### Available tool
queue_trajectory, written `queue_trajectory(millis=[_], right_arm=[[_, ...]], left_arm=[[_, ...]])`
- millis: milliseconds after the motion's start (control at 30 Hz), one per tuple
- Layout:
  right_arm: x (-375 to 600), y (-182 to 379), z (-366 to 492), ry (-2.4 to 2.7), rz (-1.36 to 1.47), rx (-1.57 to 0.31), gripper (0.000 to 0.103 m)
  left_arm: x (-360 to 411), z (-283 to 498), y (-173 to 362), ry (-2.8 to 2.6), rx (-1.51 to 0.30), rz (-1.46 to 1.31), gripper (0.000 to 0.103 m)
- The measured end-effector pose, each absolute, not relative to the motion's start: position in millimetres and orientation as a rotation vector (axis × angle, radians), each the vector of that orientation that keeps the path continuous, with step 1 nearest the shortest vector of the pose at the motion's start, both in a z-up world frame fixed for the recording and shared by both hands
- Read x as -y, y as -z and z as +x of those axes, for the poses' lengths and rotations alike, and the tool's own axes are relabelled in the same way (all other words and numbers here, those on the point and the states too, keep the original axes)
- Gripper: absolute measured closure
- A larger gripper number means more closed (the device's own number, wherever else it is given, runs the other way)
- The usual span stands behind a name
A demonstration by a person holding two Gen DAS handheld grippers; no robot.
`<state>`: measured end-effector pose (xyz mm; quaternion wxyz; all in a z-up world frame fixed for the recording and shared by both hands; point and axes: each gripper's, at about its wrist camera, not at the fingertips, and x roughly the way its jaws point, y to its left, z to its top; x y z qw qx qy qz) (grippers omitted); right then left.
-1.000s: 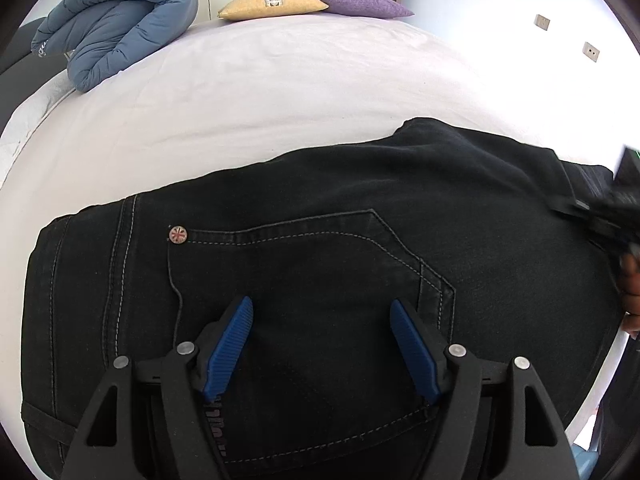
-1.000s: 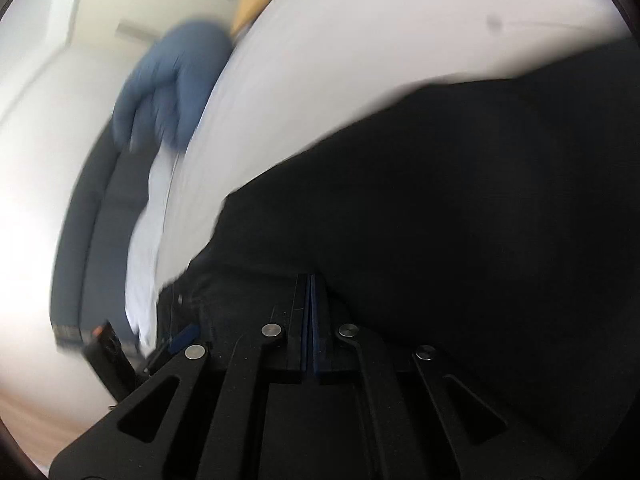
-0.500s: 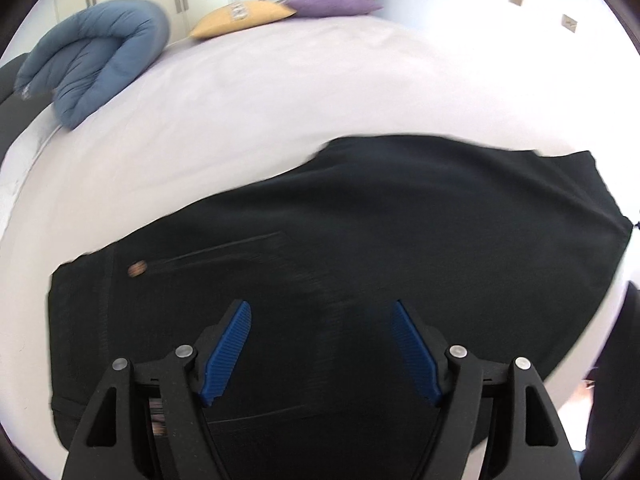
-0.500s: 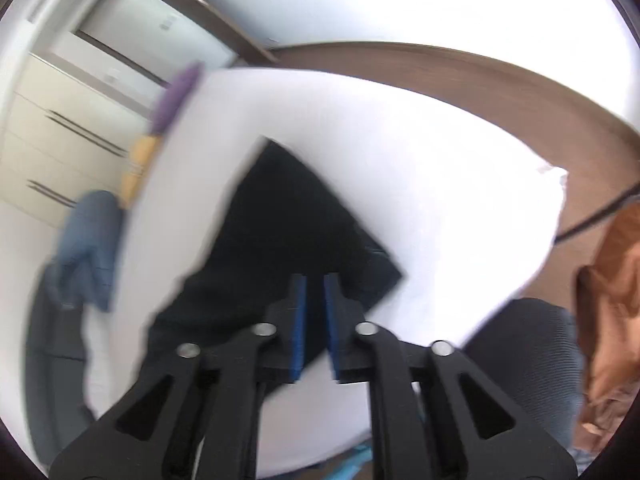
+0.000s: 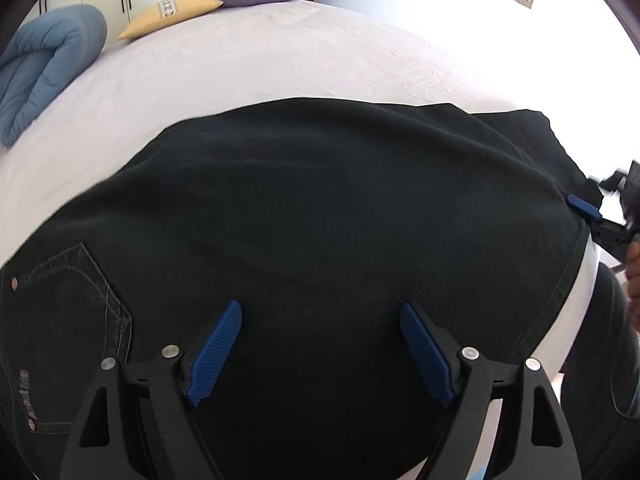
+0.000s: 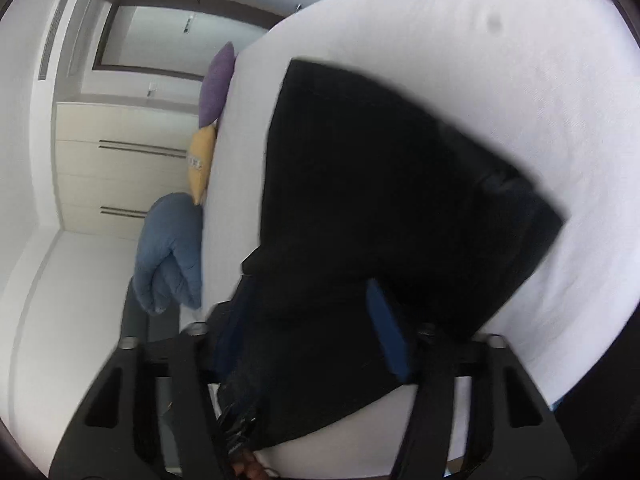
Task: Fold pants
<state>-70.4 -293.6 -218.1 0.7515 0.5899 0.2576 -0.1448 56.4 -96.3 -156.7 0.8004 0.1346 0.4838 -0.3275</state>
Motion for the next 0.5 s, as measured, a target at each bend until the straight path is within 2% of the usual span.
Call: queue_trajectory(millis=[33,67,133,200,267,333,433,500], right_arm=[[311,227,-84,0.365,1.299,-0.552,0.096],[335,236,-101,0.395,1.335,-0.503,0.103],[362,238,-128,0.454,1.353,-0.448,0.103],[369,207,-149,0.643,1.224,-0.453,0.094],[367,189,-146,0.546,1.261,-0.356,0.094],[351,175,-110,0.406,1.231,-0.381,0.094],[301,168,-14,0.144,1.148,-0.525,0.094],[264,182,48,-0.007,1.122,-0.617,0.085]], left_arm=[[94,56,156,0.705,-1.037,0.294,0.020],[92,55,155,0.704,-1.036,0.298,0.019],[90,53,150,0.685,-1.038,0.311,0.020],[89,61,141,0.678,-1.022,0.292,0.020],[93,70,126,0.688,-0.984,0.245,0.020],[105,80,118,0.689,-0.964,0.238,0.020],[120,97,126,0.670,-0.985,0.258,0.020],[120,102,140,0.655,-1.036,0.261,0.020]])
